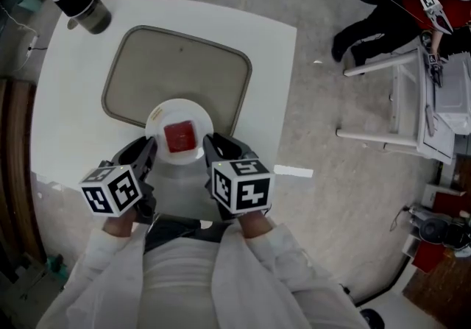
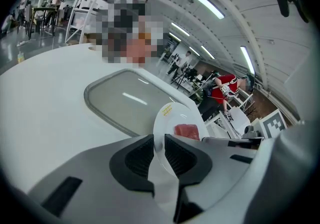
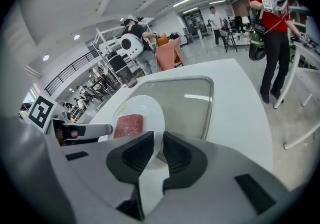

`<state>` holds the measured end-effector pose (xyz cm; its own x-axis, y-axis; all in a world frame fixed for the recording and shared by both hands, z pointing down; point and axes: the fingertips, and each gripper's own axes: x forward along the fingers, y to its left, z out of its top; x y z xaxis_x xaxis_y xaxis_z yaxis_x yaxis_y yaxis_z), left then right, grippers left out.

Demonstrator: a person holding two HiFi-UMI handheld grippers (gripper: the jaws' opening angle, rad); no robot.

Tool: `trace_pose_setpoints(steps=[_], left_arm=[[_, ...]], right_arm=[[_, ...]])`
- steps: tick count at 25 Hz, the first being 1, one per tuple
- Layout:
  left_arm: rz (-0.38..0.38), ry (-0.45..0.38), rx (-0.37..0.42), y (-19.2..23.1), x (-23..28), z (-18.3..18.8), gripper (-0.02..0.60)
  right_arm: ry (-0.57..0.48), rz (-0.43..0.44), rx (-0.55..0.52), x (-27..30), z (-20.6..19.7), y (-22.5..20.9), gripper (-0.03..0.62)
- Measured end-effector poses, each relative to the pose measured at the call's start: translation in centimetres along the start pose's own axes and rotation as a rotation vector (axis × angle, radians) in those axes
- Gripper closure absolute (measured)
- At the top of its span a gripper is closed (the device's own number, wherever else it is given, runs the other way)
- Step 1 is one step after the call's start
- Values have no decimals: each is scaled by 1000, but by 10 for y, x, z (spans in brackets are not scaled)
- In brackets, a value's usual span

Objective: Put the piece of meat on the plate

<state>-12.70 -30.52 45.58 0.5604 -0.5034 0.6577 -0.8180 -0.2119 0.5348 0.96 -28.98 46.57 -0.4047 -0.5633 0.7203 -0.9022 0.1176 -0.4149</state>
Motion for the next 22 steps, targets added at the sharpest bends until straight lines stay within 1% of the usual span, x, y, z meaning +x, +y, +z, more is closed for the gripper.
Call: trace_pose_setpoints(steps=[7,12,17,22], left_arm=[[-35,21,2,11,17,35,511],[-52,31,18,19,36,63,510],[-51,32,36,29,54,83,510],[-42,45,32,34,68,91,510]], right_arm=[[-17,-31,27,23,35,-1,528],[-33,-45,39,40,59,-4,528],[-40,-58,47,61,75,-10,528],[-33,-66,63,74,82,-18,528]])
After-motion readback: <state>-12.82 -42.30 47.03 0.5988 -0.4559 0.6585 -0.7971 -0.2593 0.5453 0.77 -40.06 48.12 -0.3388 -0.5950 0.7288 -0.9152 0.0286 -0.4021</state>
